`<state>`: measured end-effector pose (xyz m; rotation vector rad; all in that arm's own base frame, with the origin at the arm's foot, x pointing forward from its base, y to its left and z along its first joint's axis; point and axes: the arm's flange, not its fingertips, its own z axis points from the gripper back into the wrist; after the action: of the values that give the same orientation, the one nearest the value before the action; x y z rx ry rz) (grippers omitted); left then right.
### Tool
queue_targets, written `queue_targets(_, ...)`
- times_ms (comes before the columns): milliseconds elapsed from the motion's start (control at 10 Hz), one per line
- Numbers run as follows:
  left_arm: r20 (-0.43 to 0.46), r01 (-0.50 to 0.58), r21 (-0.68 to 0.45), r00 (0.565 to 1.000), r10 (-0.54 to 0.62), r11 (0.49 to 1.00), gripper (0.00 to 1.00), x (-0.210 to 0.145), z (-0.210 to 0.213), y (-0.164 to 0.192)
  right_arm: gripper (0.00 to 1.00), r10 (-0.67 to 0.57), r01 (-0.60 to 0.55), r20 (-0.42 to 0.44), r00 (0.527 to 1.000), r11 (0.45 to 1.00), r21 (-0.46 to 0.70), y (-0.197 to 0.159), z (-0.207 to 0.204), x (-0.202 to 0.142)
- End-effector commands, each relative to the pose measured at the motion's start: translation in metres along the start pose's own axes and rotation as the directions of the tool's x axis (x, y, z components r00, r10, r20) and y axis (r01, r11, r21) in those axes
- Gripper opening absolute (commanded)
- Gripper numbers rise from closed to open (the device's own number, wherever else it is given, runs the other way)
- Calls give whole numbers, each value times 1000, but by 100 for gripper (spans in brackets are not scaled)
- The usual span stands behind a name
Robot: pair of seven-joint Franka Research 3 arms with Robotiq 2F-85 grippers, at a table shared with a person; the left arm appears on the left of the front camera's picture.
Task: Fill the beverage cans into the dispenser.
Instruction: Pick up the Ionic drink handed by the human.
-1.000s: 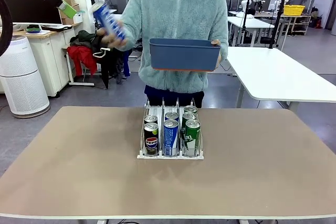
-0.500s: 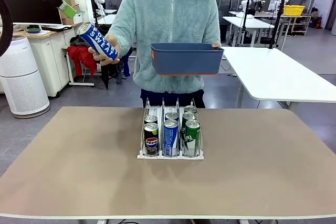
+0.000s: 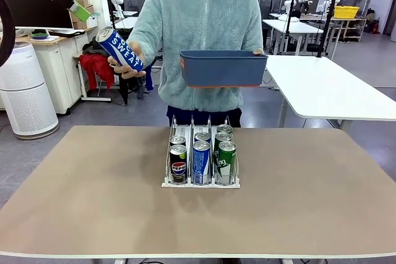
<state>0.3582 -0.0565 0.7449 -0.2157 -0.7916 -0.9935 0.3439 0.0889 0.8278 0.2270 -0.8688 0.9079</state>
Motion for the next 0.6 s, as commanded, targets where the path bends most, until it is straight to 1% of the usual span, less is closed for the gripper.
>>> queue_targets(0,10,2,-1,1000,-2,1000,100,0,-1,1,100,-1,1,3,1000,1000,-3,0,0,0)
queue_targets(500,10,2,-1,1000,-2,1000,100,0,-1,1,100,-1,1,3,1000,1000,-3,0,0,0)
